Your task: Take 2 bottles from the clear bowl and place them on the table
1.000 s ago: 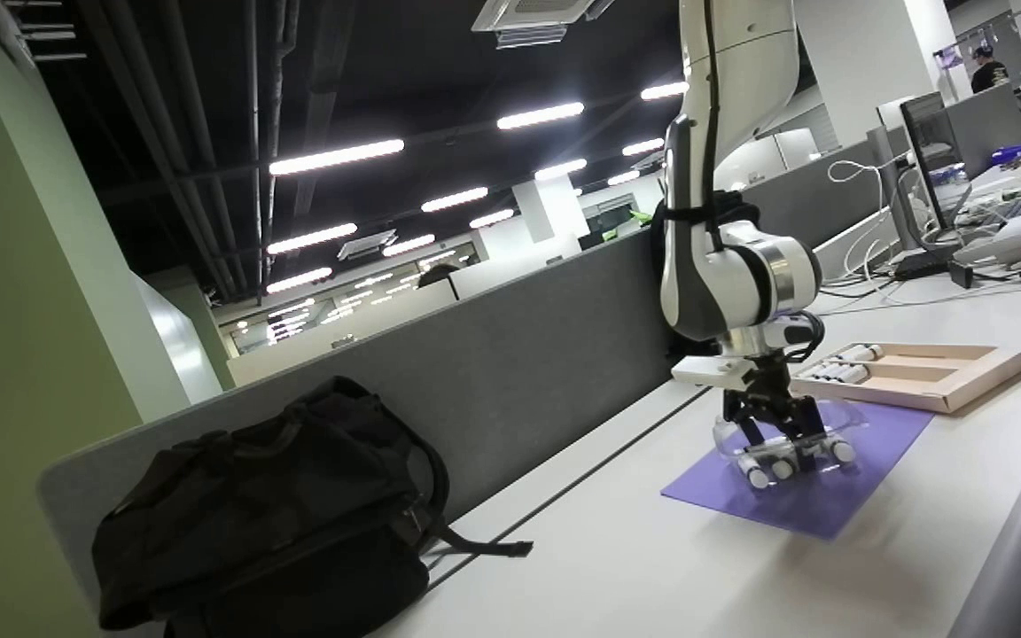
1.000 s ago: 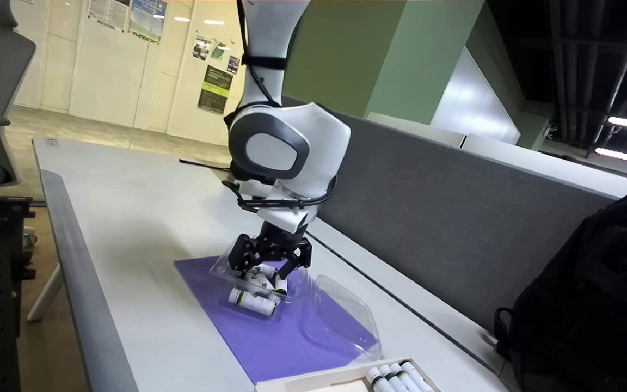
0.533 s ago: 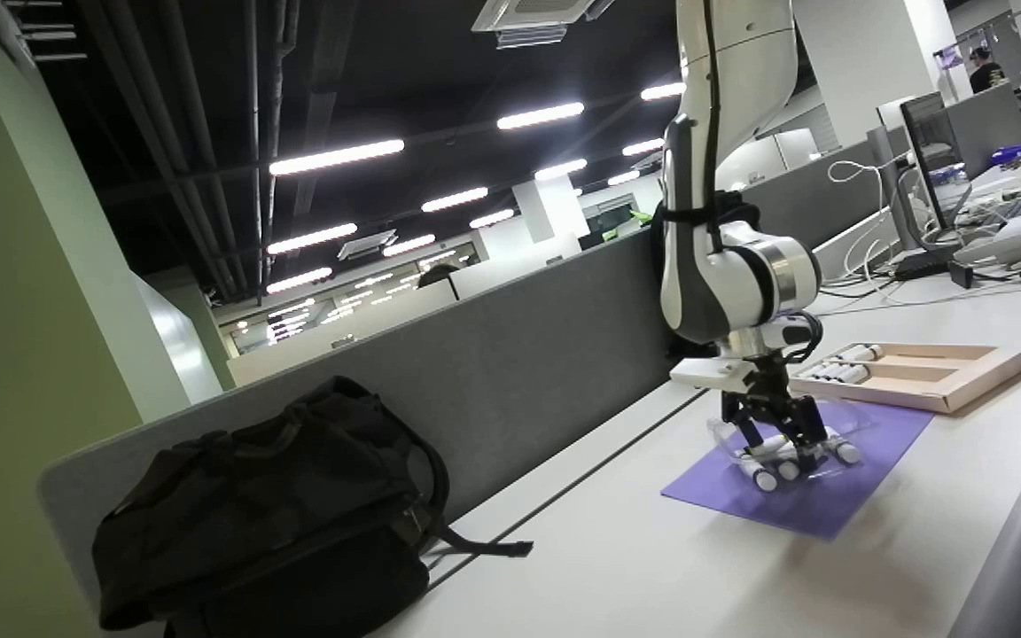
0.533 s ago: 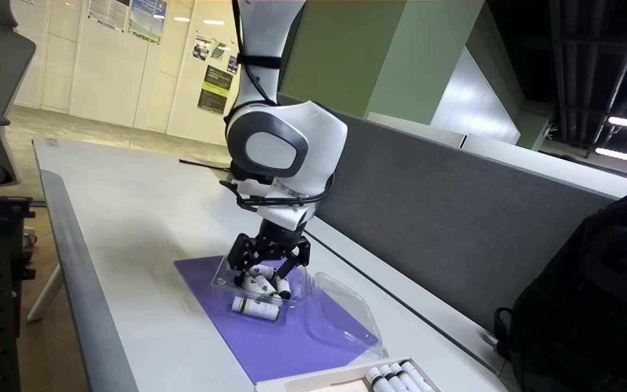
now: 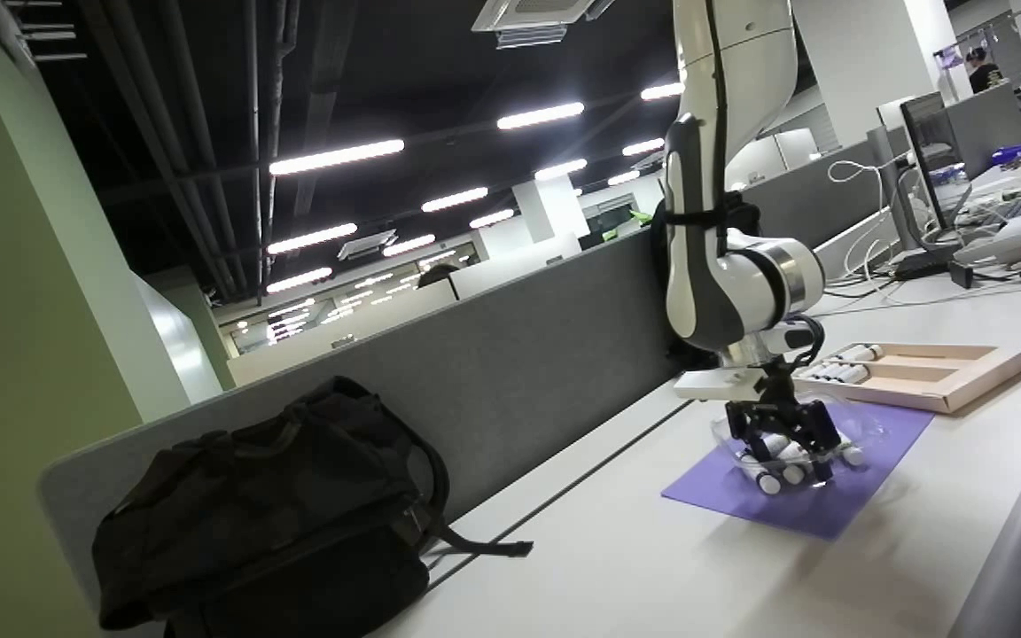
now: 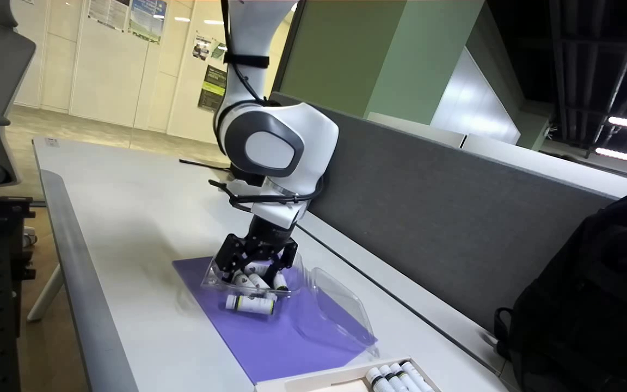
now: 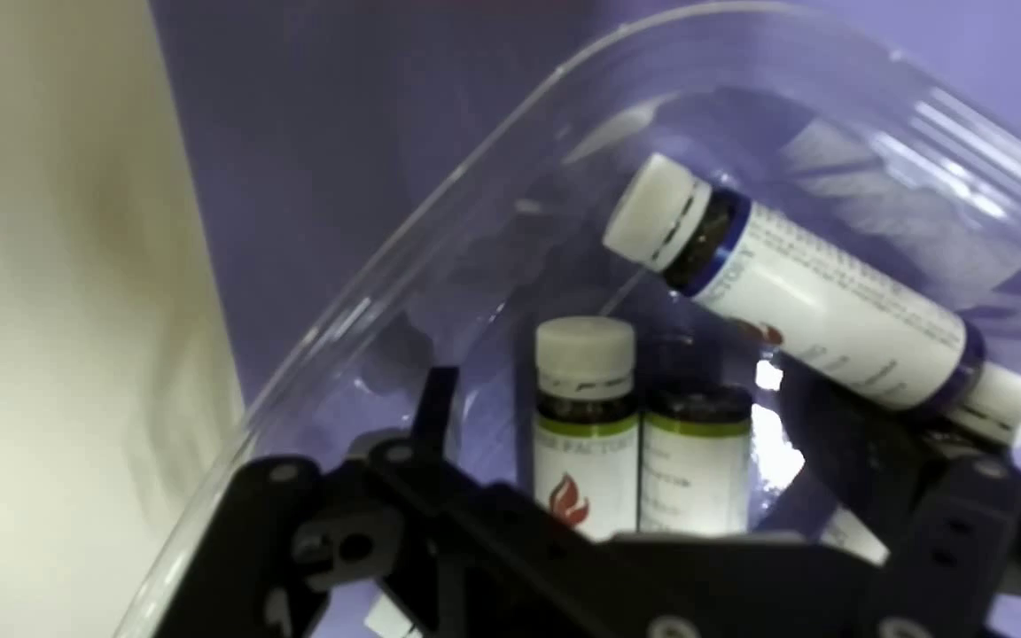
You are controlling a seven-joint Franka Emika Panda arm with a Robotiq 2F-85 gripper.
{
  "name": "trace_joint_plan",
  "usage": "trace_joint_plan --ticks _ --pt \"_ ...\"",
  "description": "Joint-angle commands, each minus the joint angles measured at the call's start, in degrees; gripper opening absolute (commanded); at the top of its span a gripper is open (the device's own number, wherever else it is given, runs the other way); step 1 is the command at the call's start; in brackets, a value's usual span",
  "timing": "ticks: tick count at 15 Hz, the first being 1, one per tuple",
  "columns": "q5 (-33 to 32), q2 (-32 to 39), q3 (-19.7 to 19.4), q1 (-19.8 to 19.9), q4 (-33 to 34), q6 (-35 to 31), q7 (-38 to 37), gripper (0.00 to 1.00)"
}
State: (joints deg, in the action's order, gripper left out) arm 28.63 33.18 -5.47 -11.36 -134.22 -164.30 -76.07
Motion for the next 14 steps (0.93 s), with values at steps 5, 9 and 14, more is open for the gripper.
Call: trace_joint_plan --ticks 5,9,14 --pt "-6.61 0.09 -1.77 -1.41 -0.64 2.82 -4.39 0.59" --pt "-8.26 -1.18 -1.96 -1.32 -1.17 4.79 -5.43 0.34" --pt "-9.61 -2.96 -1.87 -0.96 -2.27 6.41 -6.26 0.02"
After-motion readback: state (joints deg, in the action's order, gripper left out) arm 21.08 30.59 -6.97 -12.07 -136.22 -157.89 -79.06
